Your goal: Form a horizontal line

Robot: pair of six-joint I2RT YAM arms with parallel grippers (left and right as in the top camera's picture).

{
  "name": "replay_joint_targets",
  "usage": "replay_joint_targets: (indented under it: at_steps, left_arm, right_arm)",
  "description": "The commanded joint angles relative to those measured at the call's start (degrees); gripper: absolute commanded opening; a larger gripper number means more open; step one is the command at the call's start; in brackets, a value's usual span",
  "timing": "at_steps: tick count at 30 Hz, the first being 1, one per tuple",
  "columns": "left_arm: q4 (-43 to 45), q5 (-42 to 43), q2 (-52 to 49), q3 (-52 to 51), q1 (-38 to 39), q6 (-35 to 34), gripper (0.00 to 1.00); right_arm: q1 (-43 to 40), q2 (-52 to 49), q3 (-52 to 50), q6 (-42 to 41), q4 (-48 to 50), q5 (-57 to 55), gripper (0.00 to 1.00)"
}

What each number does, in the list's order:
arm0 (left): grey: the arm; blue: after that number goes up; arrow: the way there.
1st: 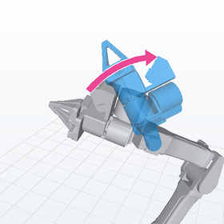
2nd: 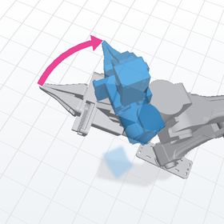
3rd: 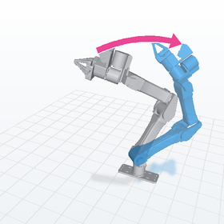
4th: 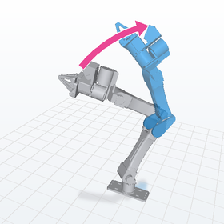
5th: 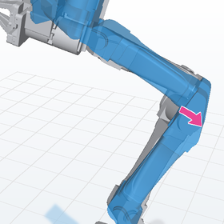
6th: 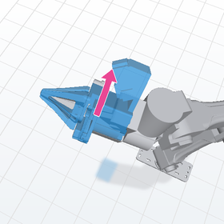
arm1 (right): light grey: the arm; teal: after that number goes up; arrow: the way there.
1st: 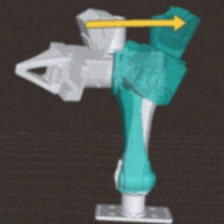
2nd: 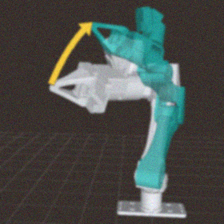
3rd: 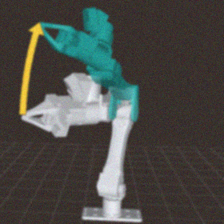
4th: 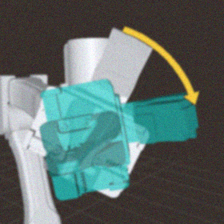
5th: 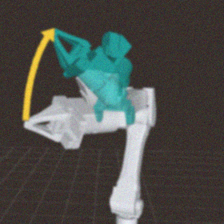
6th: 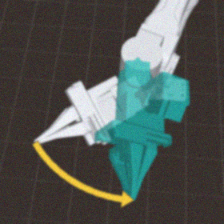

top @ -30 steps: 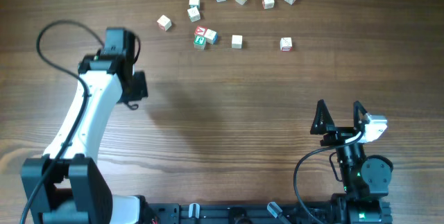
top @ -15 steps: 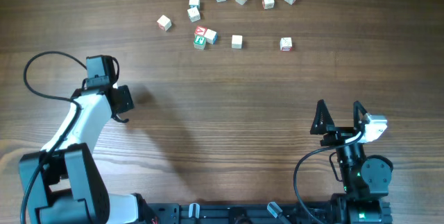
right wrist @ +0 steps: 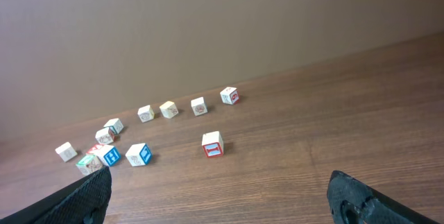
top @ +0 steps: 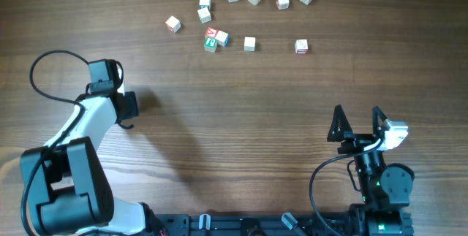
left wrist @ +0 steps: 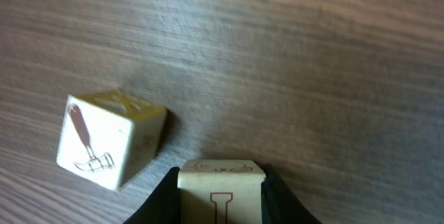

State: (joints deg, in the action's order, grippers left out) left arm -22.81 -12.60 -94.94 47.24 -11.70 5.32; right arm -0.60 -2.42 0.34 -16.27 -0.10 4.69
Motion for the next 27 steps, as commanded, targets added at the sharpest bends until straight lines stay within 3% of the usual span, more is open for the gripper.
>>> replay_joint_targets:
  at_steps: [1,9,17,27]
  left_arm:
    - [0.0,1.2,-2.2,-0.4,-1.1,0.9,0.04]
    - [0.4,1.6,-2.4,-0.4,-1.1,5.0,0.13]
    - [1.0,1.6,-2.4,-0.4,-1.1,8.0,0.14]
    - [1.5,1.6,-2.4,-0.4,-1.1,8.0,0.23]
  right_arm:
    - [-0.2,0.0,0.0,-0.4,0.1,-0.7,1.0]
    - [-0.2,0.0,0.0,-0.4,0.1,-0.7,1.0]
    - [-0.2,0.0,0.0,-0.5,0.1,-0.7,1.0]
    - [-0.2,0.0,0.0,-0.5,0.1,-0.7,1.0]
